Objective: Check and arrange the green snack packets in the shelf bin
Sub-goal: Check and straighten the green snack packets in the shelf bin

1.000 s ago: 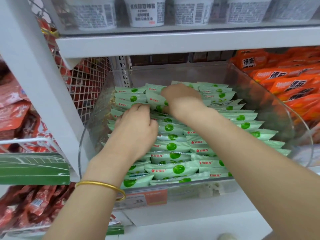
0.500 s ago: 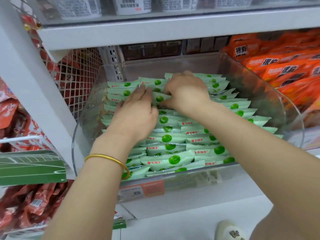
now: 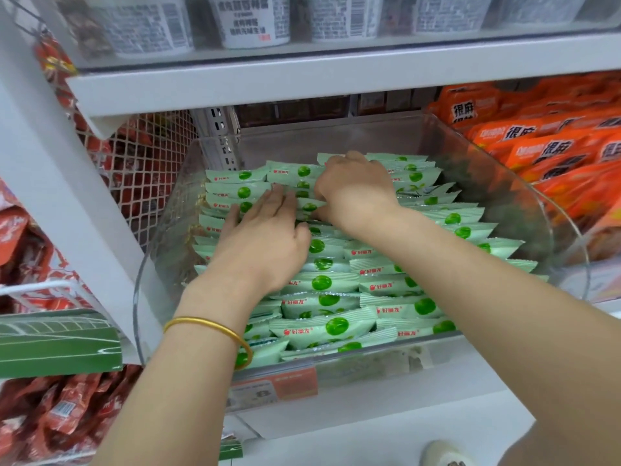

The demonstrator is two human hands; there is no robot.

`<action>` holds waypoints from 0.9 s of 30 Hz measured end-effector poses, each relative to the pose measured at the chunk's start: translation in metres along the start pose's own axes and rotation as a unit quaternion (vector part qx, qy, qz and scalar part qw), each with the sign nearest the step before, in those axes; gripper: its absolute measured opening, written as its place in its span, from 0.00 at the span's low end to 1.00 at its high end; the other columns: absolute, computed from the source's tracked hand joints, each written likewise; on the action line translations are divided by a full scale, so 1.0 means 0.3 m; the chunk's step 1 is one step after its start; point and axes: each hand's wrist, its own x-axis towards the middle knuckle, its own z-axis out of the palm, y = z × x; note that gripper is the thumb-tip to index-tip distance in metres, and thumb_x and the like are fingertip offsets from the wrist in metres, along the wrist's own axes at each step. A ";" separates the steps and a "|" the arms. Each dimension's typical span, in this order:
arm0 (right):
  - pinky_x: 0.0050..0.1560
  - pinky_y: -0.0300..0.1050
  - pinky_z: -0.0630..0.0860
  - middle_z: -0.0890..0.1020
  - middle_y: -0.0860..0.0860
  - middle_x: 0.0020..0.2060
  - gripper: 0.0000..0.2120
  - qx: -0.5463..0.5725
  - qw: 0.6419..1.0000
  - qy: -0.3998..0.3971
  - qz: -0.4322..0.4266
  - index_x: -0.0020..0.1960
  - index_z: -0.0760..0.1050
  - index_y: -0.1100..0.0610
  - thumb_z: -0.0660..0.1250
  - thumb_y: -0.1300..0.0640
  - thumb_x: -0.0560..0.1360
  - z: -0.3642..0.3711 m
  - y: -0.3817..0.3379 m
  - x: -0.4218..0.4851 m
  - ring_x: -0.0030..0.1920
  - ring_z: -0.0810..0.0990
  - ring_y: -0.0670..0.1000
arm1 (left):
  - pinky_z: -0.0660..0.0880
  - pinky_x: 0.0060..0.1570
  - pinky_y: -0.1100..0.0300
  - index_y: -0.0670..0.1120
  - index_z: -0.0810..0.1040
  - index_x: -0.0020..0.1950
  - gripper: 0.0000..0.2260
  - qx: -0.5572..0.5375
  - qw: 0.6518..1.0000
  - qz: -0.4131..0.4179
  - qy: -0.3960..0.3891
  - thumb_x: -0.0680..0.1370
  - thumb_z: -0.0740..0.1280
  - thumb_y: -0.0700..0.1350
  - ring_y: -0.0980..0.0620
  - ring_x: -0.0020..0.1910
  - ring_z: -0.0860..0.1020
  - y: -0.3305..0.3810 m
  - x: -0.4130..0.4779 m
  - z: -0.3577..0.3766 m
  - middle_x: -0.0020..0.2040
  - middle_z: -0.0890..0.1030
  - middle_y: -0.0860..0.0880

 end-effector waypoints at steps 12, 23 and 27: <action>0.55 0.47 0.65 0.73 0.53 0.57 0.16 0.062 0.998 -0.020 0.009 0.54 0.79 0.52 0.65 0.42 0.75 -0.001 0.007 -0.011 0.64 0.66 0.57 | 0.47 0.75 0.48 0.49 0.54 0.77 0.25 -0.063 0.997 -0.025 0.034 0.80 0.53 0.46 0.50 0.76 0.51 0.009 0.002 -0.017 0.78 0.52 0.51; 0.57 0.48 0.63 0.75 0.50 0.58 0.14 0.049 0.999 -0.019 0.007 0.57 0.77 0.52 0.67 0.46 0.75 0.025 -0.009 0.044 0.65 0.66 0.55 | 0.51 0.74 0.48 0.45 0.61 0.74 0.22 -0.053 0.998 -0.018 0.019 0.80 0.54 0.44 0.49 0.75 0.57 -0.022 0.016 -0.019 0.76 0.59 0.49; 0.55 0.48 0.63 0.75 0.50 0.58 0.11 0.040 0.999 0.001 0.008 0.56 0.77 0.51 0.66 0.49 0.76 0.044 -0.012 0.049 0.64 0.66 0.54 | 0.46 0.74 0.49 0.49 0.61 0.75 0.22 -0.025 0.999 -0.021 0.014 0.81 0.52 0.46 0.52 0.76 0.54 -0.023 0.015 -0.003 0.77 0.58 0.52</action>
